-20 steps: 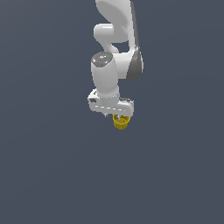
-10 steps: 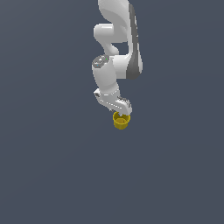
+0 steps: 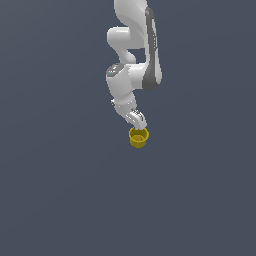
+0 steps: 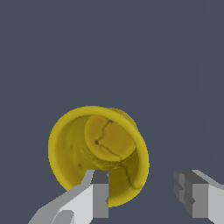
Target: Pick up the object and move it to a goal position.
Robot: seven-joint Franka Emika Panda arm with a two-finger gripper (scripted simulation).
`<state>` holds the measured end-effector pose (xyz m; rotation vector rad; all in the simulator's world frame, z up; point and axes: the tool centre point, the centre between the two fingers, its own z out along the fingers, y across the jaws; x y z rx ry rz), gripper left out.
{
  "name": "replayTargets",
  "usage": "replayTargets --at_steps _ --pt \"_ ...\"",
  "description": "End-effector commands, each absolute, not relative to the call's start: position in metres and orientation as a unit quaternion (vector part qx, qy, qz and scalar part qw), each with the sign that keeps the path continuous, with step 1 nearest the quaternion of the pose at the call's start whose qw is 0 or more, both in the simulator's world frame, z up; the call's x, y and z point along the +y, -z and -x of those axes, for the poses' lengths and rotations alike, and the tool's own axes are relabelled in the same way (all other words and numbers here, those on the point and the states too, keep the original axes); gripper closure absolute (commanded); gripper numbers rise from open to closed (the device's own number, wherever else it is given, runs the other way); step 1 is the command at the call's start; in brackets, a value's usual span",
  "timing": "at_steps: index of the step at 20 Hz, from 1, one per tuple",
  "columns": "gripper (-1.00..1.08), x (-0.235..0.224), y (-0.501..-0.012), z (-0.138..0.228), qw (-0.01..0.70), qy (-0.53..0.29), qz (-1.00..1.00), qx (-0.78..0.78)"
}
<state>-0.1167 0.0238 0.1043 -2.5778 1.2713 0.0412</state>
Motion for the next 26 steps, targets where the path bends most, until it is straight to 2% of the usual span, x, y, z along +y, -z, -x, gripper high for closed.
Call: replayTargets --at_steps 1,21,22,26 --pt "-0.2 0.024 -0.102 0.122 0.134 -0.016 0.881 0.453" --pt "-0.2 0.031 -0.072 0.122 0.135 -0.017 0.877 0.461" --pt "1.08 0.031 -0.072 0.122 0.135 -0.017 0.877 0.461" --pt "1.08 0.031 -0.072 0.122 0.135 -0.017 0.877 0.461"
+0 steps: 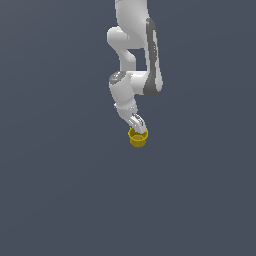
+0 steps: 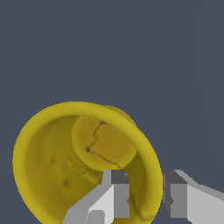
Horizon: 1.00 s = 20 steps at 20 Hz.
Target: Pick up the object and move it to a goal position.
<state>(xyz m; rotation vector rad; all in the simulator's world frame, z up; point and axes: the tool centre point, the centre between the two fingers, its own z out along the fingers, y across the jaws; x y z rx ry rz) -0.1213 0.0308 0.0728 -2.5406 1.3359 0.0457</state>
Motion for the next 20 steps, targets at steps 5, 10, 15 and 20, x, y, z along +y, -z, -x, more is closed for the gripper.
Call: replayTargets --at_steps 5,10,15,20 --pt "1.08 0.031 -0.072 0.122 0.135 -0.017 0.877 0.461" --pt "1.08 0.03 -0.077 0.121 0.135 -0.016 0.877 0.461" --pt "1.08 0.026 -0.092 0.12 0.135 -0.016 0.877 0.461" --pt "1.08 0.019 -0.121 0.118 0.134 -0.016 0.877 0.462"
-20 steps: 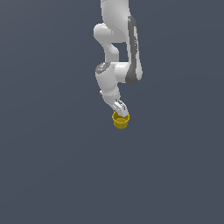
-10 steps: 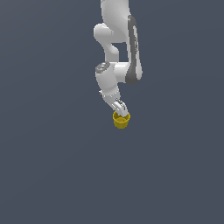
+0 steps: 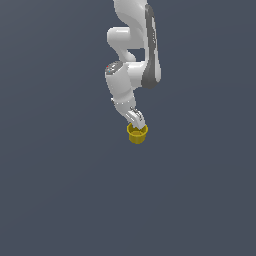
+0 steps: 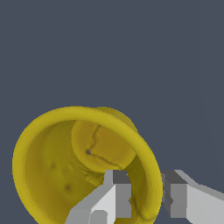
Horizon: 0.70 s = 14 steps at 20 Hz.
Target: Pick up the object and move it to a goal position.
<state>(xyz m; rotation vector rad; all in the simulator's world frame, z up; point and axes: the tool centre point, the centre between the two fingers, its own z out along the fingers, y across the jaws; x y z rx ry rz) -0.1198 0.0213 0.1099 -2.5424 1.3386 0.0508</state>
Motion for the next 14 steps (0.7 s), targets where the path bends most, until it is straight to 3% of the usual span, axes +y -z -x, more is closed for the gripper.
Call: replayTargets --at_steps 1,14 --pt "1.08 0.017 -0.128 0.118 0.133 -0.016 0.877 0.462" --pt "1.08 -0.015 -0.249 0.109 0.13 -0.015 0.876 0.463"
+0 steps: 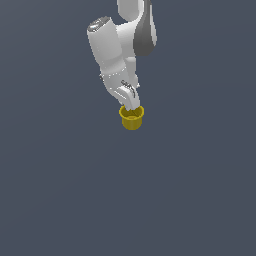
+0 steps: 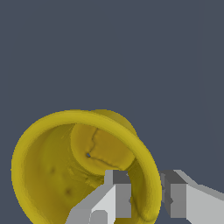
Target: Pick up the object and move it to a goal position.
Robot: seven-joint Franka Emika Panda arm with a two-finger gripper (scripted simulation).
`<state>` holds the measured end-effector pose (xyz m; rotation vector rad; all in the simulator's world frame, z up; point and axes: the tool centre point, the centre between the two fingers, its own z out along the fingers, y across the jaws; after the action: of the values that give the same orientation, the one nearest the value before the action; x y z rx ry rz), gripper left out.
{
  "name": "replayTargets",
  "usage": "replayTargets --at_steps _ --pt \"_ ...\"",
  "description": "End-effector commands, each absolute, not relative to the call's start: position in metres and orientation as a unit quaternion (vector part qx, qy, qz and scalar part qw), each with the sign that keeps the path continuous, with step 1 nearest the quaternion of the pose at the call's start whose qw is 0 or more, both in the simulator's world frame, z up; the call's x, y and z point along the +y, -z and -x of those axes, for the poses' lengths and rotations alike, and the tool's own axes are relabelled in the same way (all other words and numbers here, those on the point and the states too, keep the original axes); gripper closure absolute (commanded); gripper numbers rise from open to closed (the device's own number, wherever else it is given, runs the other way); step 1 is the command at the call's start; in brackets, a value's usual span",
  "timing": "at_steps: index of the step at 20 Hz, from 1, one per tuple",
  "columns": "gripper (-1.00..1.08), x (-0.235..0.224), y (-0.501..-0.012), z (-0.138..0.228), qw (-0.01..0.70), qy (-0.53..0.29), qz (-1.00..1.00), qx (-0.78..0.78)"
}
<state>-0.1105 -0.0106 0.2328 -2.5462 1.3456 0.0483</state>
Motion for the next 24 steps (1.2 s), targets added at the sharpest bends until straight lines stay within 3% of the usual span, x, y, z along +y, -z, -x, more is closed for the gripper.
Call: replayTargets --at_steps 1,24 --pt "1.08 -0.017 -0.259 0.109 0.13 -0.015 0.876 0.463" --pt "1.08 -0.069 -0.474 0.086 0.132 -0.016 0.877 0.462"
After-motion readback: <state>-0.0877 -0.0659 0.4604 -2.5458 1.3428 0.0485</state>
